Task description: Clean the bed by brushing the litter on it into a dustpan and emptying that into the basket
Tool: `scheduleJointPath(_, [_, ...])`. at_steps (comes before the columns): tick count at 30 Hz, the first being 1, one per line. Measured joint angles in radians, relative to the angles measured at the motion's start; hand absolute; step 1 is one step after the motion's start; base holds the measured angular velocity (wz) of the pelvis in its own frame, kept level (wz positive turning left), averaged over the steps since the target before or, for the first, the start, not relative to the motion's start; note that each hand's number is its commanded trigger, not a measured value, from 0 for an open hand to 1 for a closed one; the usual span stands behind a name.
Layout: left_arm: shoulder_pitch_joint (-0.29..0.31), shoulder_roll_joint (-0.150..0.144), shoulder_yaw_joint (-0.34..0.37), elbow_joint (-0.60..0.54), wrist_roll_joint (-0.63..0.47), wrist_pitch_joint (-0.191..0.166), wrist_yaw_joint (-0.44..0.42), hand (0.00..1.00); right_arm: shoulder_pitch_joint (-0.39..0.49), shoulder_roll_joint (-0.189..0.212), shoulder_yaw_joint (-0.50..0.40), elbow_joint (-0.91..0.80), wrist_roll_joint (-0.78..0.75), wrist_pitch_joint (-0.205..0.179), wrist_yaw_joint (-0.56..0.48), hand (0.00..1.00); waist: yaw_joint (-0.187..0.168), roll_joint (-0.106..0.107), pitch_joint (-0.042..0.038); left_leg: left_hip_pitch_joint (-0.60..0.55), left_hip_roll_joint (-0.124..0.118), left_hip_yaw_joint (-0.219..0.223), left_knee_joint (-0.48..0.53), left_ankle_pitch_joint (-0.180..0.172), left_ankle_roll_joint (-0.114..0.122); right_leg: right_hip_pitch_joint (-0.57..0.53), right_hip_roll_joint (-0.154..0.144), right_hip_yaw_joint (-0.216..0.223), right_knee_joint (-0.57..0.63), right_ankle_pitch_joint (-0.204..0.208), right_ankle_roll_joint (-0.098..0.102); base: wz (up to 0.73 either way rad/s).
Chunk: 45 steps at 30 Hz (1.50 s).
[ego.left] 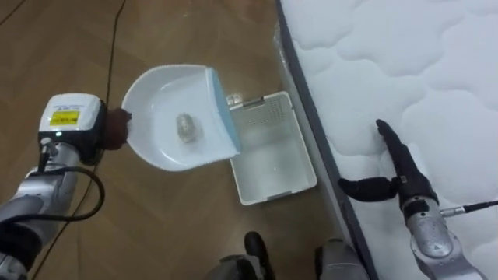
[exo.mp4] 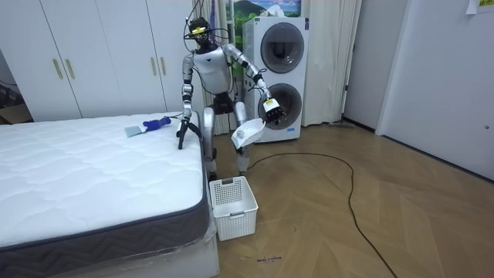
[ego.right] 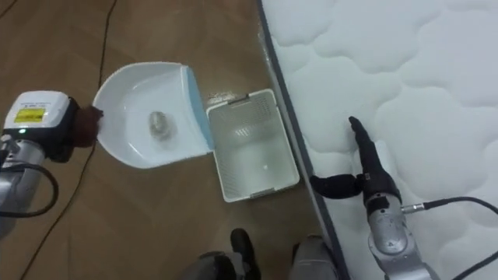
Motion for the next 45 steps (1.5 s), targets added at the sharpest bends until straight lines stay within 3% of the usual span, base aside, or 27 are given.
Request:
scheduleJointPath(4, [-0.006, 0.016, -0.045, 0.001, 0.001, 0.003, -0.019, 1.0, -0.014, -0.007, 0.001, -0.006, 0.009, 0.002, 0.021, 0.0, -0.017, 0.013, 0.0071, 0.0, -0.002, 0.0, 0.008, -0.011, 0.005, -0.007, 0.001, 0.012, 0.003, -0.007, 0.01, -0.05])
scheduleJointPath(9, [-0.006, 0.072, -0.088, 0.001, 0.046, 0.025, -0.062, 1.0, -0.015, -0.01, 0.001, -0.035, 0.009, 0.0, 0.035, 0.0, -0.032, 0.034, 0.0087, 0.005, 0.004, 0.028, 0.009, -0.016, 0.005, -0.021, 0.005, 0.038, 0.009, -0.008, 0.008, -0.1])
scheduleJointPath(14, [-0.007, 0.076, -0.088, 0.018, 0.051, 0.052, -0.088, 1.0, -0.007, -0.019, 0.005, -0.063, 0.009, -0.002, 0.052, 0.0, -0.035, 0.057, 0.0068, 0.021, 0.016, 0.056, 0.007, -0.028, 0.004, -0.02, 0.014, 0.066, 0.01, -0.01, 0.005, -0.18])
scheduleJointPath(18, [-0.022, 0.078, -0.088, 0.021, 0.051, 0.066, -0.114, 1.0, -0.006, -0.041, 0.008, -0.088, 0.01, -0.002, 0.055, 0.0, -0.041, 0.083, 0.0097, 0.022, 0.019, 0.066, 0.006, -0.029, 0.002, -0.02, 0.021, 0.075, 0.009, -0.011, 0.004, -0.06])
scheduleJointPath(28, [-0.043, 0.085, -0.088, 0.026, 0.039, 0.069, -0.159, 1.0, -0.006, -0.055, 0.008, -0.102, 0.011, -0.002, 0.052, 0.0, -0.041, 0.086, 0.0091, 0.037, 0.018, 0.08, -0.003, -0.026, -0.001, -0.021, 0.024, 0.093, 0.01, -0.014, 0.004, -0.04])
scheduleJointPath(34, [-0.043, 0.088, -0.087, 0.027, -0.014, 0.066, -0.172, 1.0, -0.007, -0.053, 0.009, -0.097, 0.021, -0.003, 0.04, 0.0, -0.042, 0.073, 0.0103, 0.041, 0.02, 0.084, -0.002, -0.027, -0.002, -0.017, 0.024, 0.093, 0.01, -0.014, 0.003, 0.0])
scheduleJointPath(36, [-0.043, 0.088, -0.088, 0.03, -0.076, 0.055, -0.171, 1.0, -0.006, -0.052, 0.012, -0.086, 0.039, -0.008, 0.043, 0.0, -0.043, 0.059, 0.0139, 0.056, 0.021, 0.087, -0.003, -0.028, -0.001, -0.001, 0.024, 0.091, 0.005, -0.014, 0.003, 0.0])
scheduleJointPath(40, [-0.035, 0.088, -0.08, 0.018, -0.198, 0.039, -0.169, 1.0, -0.005, -0.049, 0.012, -0.056, 0.095, -0.012, 0.05, 0.0, -0.023, 0.037, 0.0111, 0.074, 0.04, 0.082, 0.011, -0.046, -0.006, 0.019, 0.04, 0.096, -0.015, -0.009, 0.003, -0.17])
scheduleJointPath(42, [-0.016, 0.088, -0.053, 0.009, -0.21, 0.023, -0.166, 1.0, -0.011, -0.042, 0.014, -0.044, 0.097, -0.012, 0.055, 0.0, 0.003, 0.023, 0.011, 0.086, 0.055, 0.095, 0.012, -0.056, -0.011, 0.026, 0.063, 0.114, -0.039, 0.008, 0.0, -0.51])
scheduleJointPath(43, [0.014, 0.086, -0.026, -0.007, -0.21, 0.016, -0.159, 1.0, -0.012, -0.034, 0.024, -0.033, 0.103, -0.011, 0.055, 0.0, 0.02, -0.004, 0.0094, 0.109, 0.054, 0.102, -0.003, -0.059, -0.016, 0.033, 0.071, 0.143, -0.048, 0.013, 0.001, -0.66])
scheduleJointPath(45, [0.113, 0.077, 0.035, -0.079, -0.208, -0.005, -0.144, 1.0, 0.002, -0.032, 0.033, -0.023, 0.105, -0.01, 0.065, 0.0, 0.035, -0.031, -0.0021, 0.148, 0.056, 0.084, -0.023, -0.069, -0.032, 0.073, 0.093, 0.162, -0.096, 0.029, -0.001, -0.57])
